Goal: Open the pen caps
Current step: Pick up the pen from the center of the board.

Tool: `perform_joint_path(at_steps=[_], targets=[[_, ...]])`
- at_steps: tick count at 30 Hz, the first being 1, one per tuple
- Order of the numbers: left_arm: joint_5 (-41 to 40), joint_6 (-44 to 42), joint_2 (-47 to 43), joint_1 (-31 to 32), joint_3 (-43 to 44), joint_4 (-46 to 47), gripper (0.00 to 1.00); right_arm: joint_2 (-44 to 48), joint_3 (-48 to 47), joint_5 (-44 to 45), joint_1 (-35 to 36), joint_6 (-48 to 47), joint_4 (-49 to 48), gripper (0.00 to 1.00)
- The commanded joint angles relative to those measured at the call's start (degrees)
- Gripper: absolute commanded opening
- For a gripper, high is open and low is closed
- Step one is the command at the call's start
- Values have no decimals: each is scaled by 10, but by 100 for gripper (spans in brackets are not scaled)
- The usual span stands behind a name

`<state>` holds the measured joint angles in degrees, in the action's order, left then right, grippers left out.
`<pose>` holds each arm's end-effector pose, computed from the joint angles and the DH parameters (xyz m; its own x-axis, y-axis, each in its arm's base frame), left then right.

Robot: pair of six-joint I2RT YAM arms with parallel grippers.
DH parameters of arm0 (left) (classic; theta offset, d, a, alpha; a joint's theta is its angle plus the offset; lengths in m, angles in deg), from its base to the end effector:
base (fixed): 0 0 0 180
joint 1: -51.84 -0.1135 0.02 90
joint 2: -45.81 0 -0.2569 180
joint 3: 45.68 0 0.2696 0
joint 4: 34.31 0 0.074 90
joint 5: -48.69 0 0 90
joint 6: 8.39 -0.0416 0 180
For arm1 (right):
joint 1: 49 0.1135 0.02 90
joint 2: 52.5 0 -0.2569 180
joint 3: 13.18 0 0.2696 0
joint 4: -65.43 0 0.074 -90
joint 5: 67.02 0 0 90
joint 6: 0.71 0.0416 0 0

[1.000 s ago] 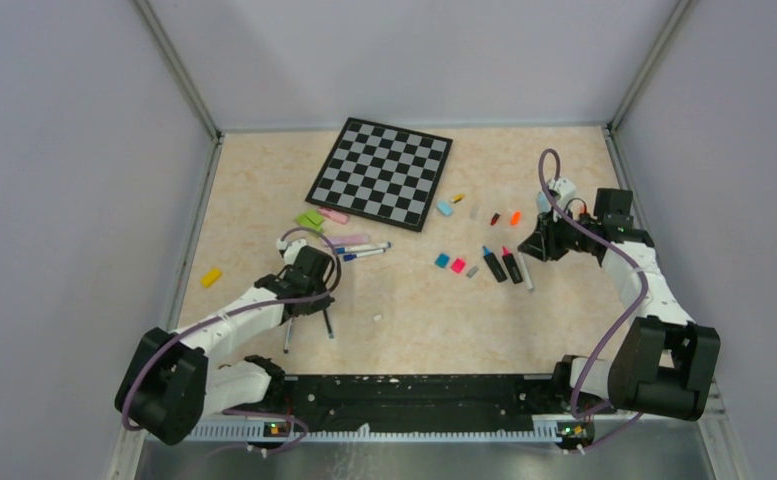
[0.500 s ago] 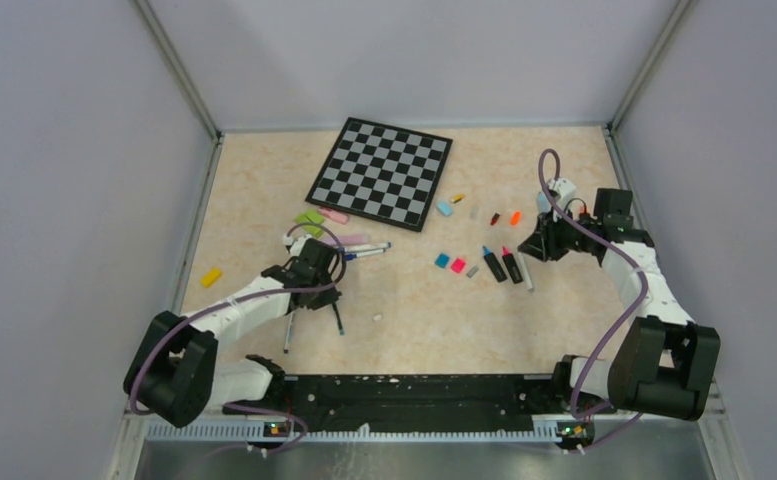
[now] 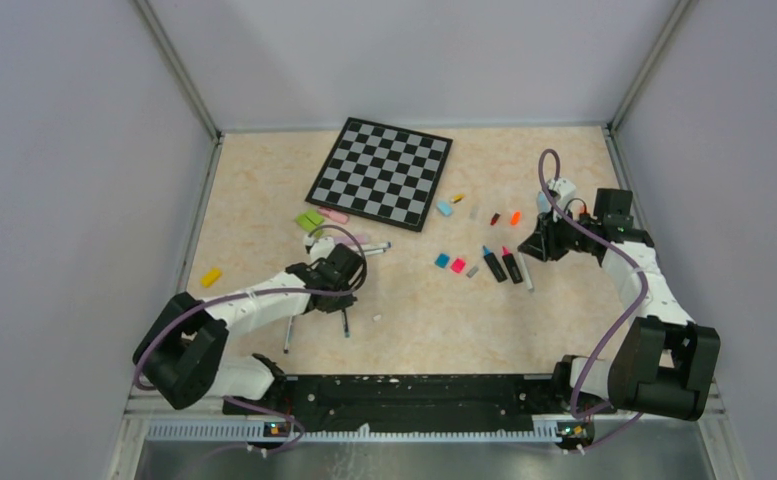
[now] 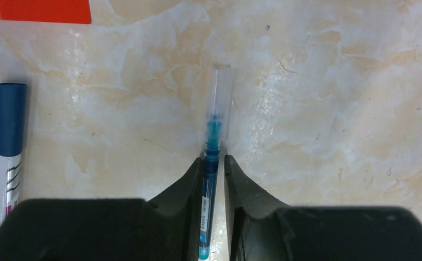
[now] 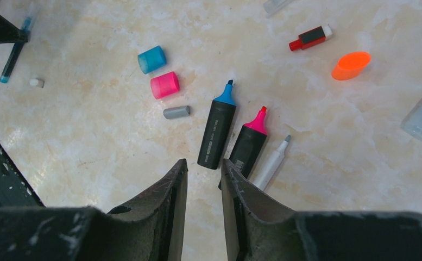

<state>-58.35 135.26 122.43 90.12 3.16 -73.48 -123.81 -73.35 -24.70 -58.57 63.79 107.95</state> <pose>0.1988 -0.1414 0.1331 -0.8326 -0.3239 -0.4492 -0.2841 0.9461 -0.1555 0.2641 -0.0133 0.2226 -0.5791 -0.1963 -0.7913 -0.6309 0.7226 0.2825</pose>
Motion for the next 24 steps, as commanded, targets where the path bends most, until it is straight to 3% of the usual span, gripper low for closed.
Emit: perform_joint_path(at_steps=[1, 6, 14, 24], targets=[[-5, 35, 58, 28, -22, -115, 24, 20, -9, -8, -3, -11, -4, 28], [-24, 43, 91, 67, 2, -139, 21, 23, -9, -10, -3, -11, -4, 28], [-13, 6, 102, 90, 23, -124, 7, 30, -9, -14, -3, -12, -2, 28], [0, -42, -56, 95, 40, -46, 1, 43, 11, -154, -2, -53, 24, 30]])
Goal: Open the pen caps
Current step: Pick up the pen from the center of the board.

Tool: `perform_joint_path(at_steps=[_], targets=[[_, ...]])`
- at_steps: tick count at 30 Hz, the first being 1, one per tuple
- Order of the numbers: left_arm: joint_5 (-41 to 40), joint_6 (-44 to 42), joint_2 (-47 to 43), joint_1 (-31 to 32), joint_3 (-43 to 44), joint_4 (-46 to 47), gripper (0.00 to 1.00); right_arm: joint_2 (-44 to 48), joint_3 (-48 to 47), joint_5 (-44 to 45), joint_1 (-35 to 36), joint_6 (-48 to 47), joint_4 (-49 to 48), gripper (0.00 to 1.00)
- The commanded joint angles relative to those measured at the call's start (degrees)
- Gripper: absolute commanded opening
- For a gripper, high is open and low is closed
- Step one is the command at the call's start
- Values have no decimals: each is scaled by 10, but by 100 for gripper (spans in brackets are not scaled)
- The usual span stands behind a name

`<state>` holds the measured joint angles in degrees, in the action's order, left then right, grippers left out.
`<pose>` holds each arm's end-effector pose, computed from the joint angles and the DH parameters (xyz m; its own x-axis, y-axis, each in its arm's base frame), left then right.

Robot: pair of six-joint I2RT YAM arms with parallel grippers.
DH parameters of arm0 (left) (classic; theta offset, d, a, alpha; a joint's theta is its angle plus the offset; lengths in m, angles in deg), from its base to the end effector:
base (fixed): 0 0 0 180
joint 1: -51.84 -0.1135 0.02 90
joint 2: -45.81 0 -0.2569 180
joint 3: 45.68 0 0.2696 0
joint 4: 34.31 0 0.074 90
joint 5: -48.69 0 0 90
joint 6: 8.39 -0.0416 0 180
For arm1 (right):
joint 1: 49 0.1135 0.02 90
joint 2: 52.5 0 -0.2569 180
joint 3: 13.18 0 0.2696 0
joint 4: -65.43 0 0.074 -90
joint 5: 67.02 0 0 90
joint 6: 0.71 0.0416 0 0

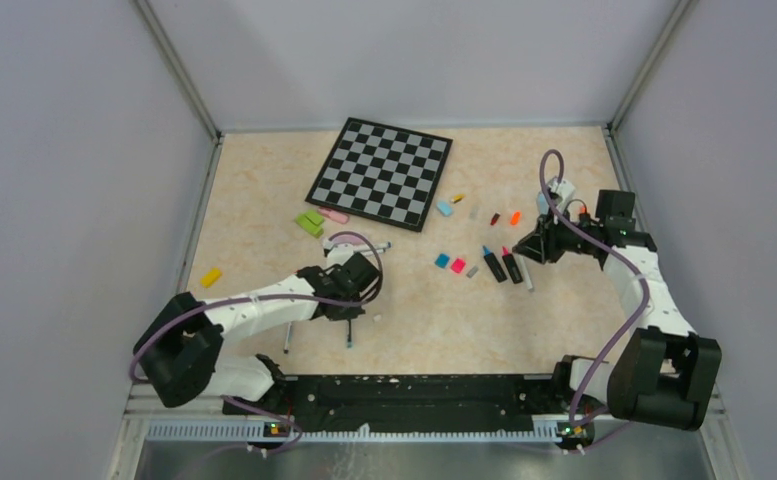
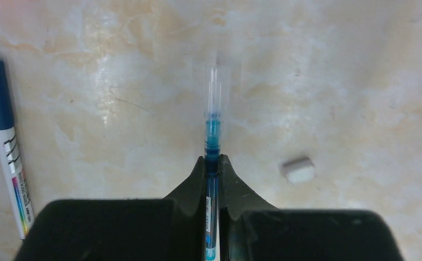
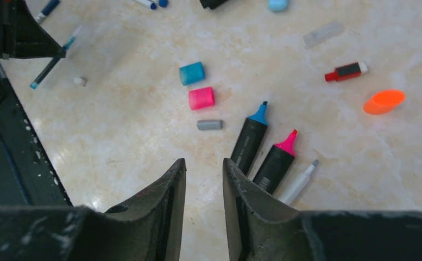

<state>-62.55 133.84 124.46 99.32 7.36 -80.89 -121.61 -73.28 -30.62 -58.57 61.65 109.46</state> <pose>0.1781 -0.1719 0.1415 -0.8780 -0.1327 -0.4600 -0.1337 0.9905 -0.0305 0.2560 -0.0092 0.2324 -0.5224 -0.1911 -0.8310 -0.7009 0.6513 0.2908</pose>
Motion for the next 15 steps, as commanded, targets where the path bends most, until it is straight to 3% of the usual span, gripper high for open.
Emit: perform_joint_path(at_steps=[1, 9, 15], targets=[[56, -36, -91, 4, -2, 47, 1, 23, 13, -111, -1, -34, 9, 32], [190, -98, -171, 4, -56, 350, 0, 39, 58, -261, 14, 17, -42, 48], [251, -83, -100, 14, -69, 635, 0, 48, 113, -306, 60, 186, -231, 52]])
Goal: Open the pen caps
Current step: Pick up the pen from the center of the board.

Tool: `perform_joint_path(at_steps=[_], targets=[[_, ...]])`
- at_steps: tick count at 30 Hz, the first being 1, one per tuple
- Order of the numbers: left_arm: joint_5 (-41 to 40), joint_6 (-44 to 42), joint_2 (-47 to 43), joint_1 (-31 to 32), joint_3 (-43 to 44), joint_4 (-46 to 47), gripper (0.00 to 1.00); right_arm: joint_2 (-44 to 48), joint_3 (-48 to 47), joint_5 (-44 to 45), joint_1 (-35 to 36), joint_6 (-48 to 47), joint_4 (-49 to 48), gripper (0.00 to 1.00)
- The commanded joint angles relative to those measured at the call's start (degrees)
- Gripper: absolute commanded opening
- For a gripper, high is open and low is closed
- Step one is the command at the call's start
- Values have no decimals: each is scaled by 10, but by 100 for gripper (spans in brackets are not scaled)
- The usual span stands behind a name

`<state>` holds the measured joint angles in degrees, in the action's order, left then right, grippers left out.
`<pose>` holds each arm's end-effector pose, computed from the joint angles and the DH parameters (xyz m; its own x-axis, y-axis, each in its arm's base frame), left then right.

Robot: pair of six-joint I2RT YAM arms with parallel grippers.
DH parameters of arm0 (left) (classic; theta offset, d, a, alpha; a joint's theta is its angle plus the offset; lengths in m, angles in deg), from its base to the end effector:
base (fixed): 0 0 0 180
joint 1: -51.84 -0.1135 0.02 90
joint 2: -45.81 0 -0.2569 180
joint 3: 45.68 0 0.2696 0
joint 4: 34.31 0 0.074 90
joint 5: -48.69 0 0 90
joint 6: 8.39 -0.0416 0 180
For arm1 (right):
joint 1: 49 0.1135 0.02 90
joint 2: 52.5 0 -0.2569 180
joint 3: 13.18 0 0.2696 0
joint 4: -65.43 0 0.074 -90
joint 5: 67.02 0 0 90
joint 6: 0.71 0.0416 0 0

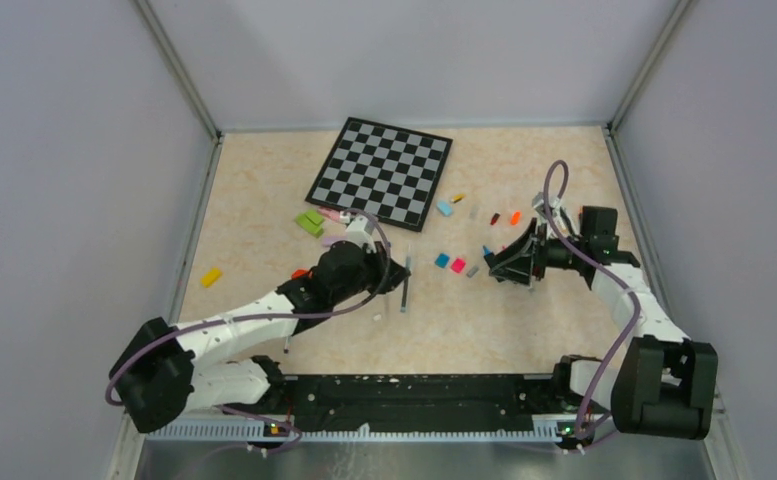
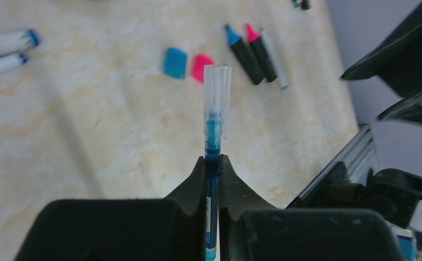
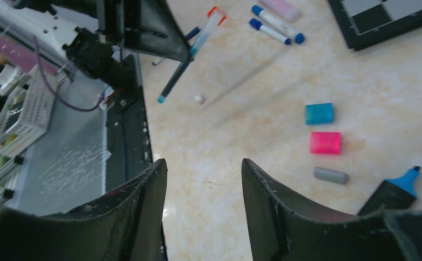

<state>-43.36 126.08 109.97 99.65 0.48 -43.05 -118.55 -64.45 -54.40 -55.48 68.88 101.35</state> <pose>0.1809 -0.1973 0.2094 -0.7193 -0.2489 -0.6486 0.3014 0.7294 -0.6141 0.2321 0.0145 0.2152 -0.5151 -0.0182 -0.8570 -0.8206 0.2993 0.4869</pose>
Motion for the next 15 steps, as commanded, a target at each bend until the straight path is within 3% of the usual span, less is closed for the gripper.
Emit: perform_joint_path(at_steps=[1, 11, 15], targets=[[58, -5, 65, 16, 7, 287, 0, 17, 31, -68, 37, 132, -170, 52], [3, -12, 252, 76, 122, 442, 0, 9, 66, -17, 61, 264, -299, 55], [-29, -19, 285, 99, 149, 464, 0, 6, 62, 39, 61, 260, -285, 53]])
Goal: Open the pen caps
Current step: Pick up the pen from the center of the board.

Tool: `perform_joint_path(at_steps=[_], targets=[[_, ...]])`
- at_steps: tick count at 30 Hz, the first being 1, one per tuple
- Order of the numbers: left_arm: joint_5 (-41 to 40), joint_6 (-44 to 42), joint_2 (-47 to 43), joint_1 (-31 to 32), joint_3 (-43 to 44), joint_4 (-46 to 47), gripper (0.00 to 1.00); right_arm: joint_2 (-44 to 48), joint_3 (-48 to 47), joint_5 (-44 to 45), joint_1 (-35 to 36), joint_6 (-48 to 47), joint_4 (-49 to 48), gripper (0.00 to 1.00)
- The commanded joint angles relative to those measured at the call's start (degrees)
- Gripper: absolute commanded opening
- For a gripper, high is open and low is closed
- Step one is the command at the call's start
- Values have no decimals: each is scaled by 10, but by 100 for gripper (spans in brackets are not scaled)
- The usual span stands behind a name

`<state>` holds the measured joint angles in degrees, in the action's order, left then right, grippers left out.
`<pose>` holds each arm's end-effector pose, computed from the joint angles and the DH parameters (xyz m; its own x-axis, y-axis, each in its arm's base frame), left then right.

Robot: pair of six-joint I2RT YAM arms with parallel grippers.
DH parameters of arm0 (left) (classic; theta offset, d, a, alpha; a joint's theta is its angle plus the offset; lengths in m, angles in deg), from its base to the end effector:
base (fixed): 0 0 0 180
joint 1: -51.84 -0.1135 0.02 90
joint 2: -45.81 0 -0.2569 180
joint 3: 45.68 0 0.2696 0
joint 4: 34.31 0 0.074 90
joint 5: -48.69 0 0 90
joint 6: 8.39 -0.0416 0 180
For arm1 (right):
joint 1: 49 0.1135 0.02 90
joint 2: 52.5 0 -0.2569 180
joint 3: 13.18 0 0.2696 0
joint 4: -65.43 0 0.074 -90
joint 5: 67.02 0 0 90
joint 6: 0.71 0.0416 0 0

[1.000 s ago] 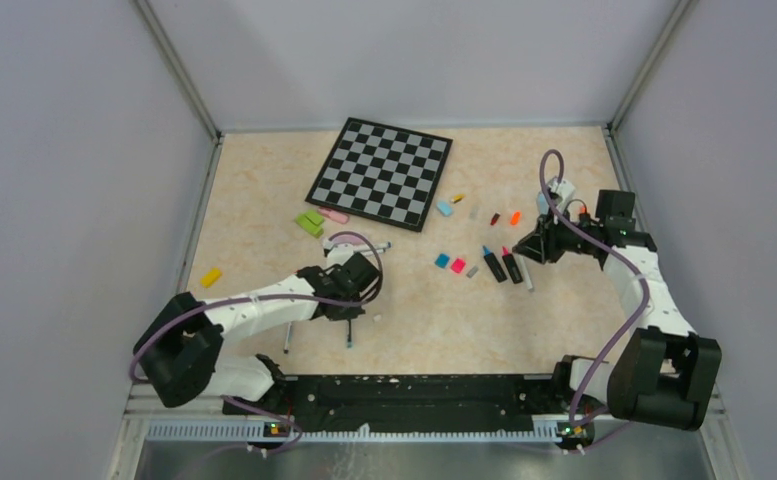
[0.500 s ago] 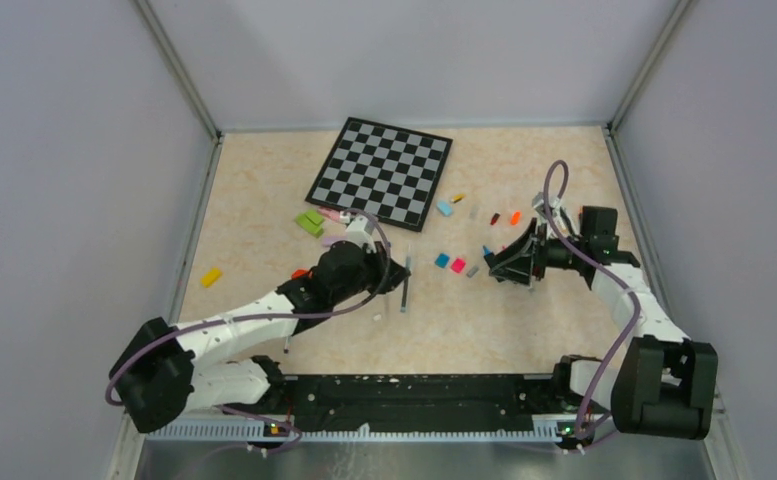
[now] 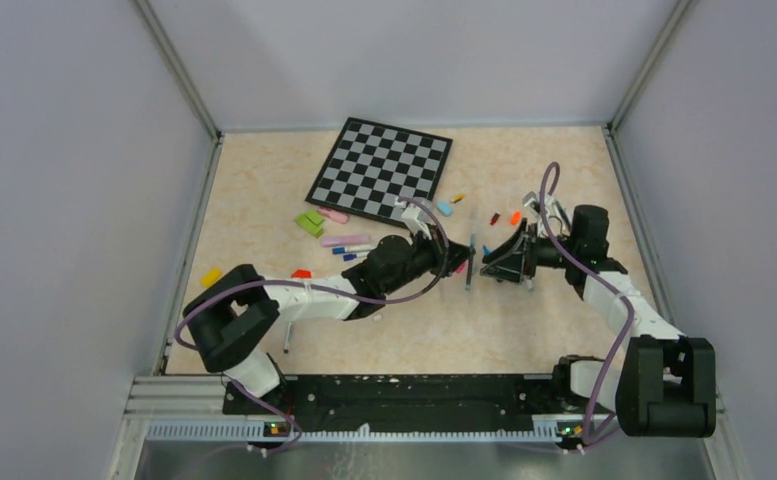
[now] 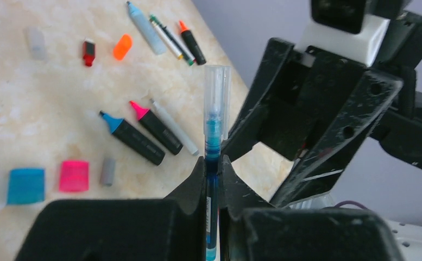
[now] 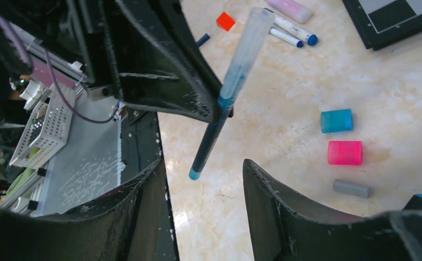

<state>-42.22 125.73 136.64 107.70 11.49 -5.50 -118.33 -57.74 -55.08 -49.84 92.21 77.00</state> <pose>0.2044 -0.3003 0.2112 -0.6040 -0.3495 -0.7162 0.5547 0.4610 -0.6927 0.2360 0.0372 0.2053 -0.5832 0.0191 -0.8121 -0.7902 0.2182 0.5727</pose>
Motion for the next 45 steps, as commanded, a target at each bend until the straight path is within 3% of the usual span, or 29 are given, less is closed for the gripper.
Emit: perform_joint_path(at_steps=[1, 10, 12, 14, 16, 18, 27, 28, 30, 36, 45], targets=[[-45, -17, 25, 22, 44, 91, 0, 3, -7, 55, 5, 26, -38, 52], [-83, -18, 54, 45, 68, 111, 0, -12, -2, 61, 34, 74, -70, 45], [-84, -20, 57, 49, 71, 112, 0, -16, -2, 60, 35, 88, -82, 30], [-84, -20, 56, 50, 72, 114, 0, -20, -3, 58, 36, 92, -90, 6], [-83, -25, 51, 50, 69, 118, 1, -21, -10, 49, 36, 79, -81, 0], [-88, -36, 38, 50, 60, 122, 14, -20, -22, 42, 36, 54, -54, 0], [-63, -162, -76, 43, -38, 150, 95, -21, -77, 14, 35, -139, 147, 0], [-49, -169, -87, 38, -47, 150, 98, -22, -80, 9, 35, -154, 161, 0], [-11, -160, -108, 23, -66, 152, 99, -24, -84, -9, 36, -178, 182, 0], [227, -64, -97, -62, -101, 254, 99, -24, -78, -59, 36, -215, 207, 0], [286, -49, -13, -72, -17, 245, 98, -24, -65, -80, 41, -203, 184, 0]])
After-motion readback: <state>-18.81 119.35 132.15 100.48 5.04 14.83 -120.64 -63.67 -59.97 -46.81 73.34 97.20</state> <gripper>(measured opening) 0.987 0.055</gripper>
